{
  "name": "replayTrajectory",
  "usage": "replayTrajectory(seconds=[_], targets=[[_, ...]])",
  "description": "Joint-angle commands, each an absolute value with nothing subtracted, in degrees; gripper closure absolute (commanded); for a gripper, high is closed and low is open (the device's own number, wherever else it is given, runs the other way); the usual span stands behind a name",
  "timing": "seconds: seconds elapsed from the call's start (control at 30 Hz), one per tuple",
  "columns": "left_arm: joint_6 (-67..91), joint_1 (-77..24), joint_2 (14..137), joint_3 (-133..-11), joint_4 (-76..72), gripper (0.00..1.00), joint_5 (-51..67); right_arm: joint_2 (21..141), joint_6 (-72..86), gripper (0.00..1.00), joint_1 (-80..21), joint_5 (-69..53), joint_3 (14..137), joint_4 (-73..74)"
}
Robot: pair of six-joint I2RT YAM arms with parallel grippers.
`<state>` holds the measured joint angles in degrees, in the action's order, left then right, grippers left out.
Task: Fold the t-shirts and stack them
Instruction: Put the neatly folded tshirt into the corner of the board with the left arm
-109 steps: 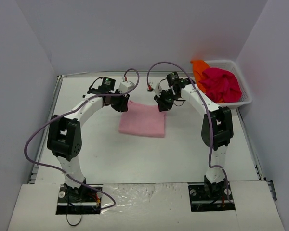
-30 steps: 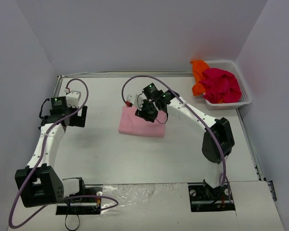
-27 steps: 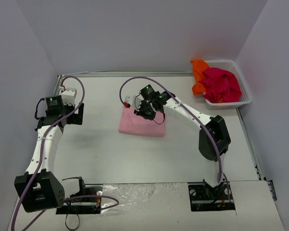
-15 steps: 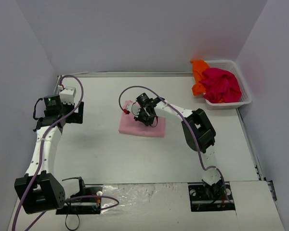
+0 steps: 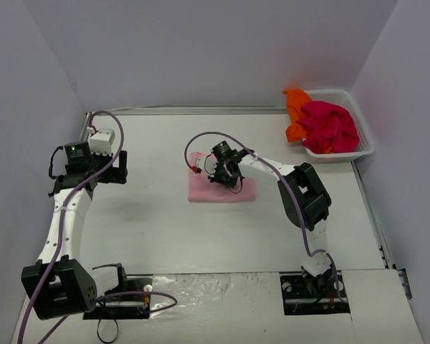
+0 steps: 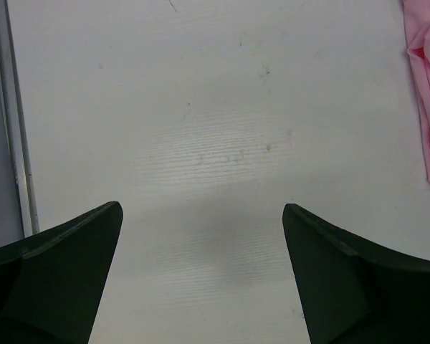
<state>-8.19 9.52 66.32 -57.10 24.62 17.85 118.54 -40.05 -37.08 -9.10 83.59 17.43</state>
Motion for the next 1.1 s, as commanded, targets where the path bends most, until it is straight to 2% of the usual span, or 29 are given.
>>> replayTrajectory(seconds=[0.0, 0.23, 0.37, 0.4, 0.53, 0.6, 0.73, 0.9, 1.07], targets=[[-6.8, 10.0, 65.0, -58.5, 24.9, 0.06, 20.7, 119.0, -44.6, 1.0, -33.0, -1.6, 79.2, 23.7], [-6.6, 10.0, 64.7, -58.4, 24.9, 0.06, 22.1, 118.7, -46.6, 1.0, -27.1, -3.0, 80.7, 23.7], [-6.7, 10.0, 64.4, -58.4, 24.9, 0.06, 22.1, 114.6, -46.9, 0.99, -26.9, -6.8, 80.4, 24.2], [-6.8, 10.0, 64.4, -58.3, 24.6, 0.06, 22.1, 113.5, -46.8, 0.9, -27.0, -7.8, 80.6, 24.9], [-6.9, 10.0, 64.0, -57.7, 24.1, 0.06, 22.4, 106.3, -46.3, 0.77, -28.7, -9.3, 82.5, 27.0], [-6.9, 10.1, 63.9, -57.8, 24.0, 0.06, 22.6, 104.2, -45.5, 0.66, -29.6, -9.7, 84.2, 27.9], [-6.4, 10.1, 63.8, -57.4, 23.6, 0.06, 23.9, 99.6, -44.2, 0.55, -32.2, -8.5, 84.1, 28.3], [-3.0, 10.7, 64.4, -56.0, 21.7, 0.06, 28.4, 96.8, -44.7, 0.52, -36.4, -5.7, 79.3, 27.7], [3.9, 13.3, 67.1, -54.6, 16.9, 0.06, 34.9, 96.3, -43.2, 0.52, -39.6, -0.4, 73.4, 20.5]])
